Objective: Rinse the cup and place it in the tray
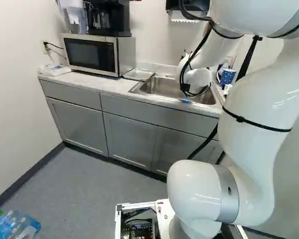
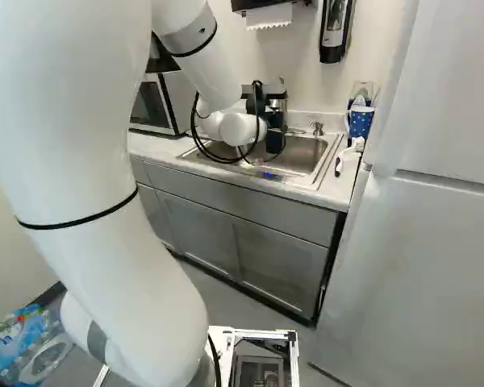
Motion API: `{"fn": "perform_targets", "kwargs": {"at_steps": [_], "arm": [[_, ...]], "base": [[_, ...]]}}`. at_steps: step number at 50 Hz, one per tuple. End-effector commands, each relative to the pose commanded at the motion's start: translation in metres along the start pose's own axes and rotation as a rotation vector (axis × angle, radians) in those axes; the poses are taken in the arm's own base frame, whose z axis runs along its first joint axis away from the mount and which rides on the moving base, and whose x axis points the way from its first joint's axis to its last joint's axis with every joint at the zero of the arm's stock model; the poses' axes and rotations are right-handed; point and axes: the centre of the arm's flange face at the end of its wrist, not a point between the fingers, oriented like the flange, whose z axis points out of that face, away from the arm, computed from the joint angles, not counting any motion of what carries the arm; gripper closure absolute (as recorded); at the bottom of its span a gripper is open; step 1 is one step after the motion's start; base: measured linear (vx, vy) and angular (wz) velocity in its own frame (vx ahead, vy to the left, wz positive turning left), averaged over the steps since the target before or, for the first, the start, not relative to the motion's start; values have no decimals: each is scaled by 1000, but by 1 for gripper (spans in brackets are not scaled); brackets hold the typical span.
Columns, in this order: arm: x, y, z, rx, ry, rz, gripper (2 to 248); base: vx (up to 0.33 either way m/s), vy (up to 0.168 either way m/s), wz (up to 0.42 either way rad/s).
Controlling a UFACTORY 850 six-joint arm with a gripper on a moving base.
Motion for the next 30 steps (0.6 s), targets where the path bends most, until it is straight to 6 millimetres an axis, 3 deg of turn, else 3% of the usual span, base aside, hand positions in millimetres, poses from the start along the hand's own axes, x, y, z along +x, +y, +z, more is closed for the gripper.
{"fn": "perform_targets", "kwargs": {"at_steps": [30], "arm": [[0, 0, 0, 1, 0, 0, 128]], "base": [[0, 0, 0]]}}
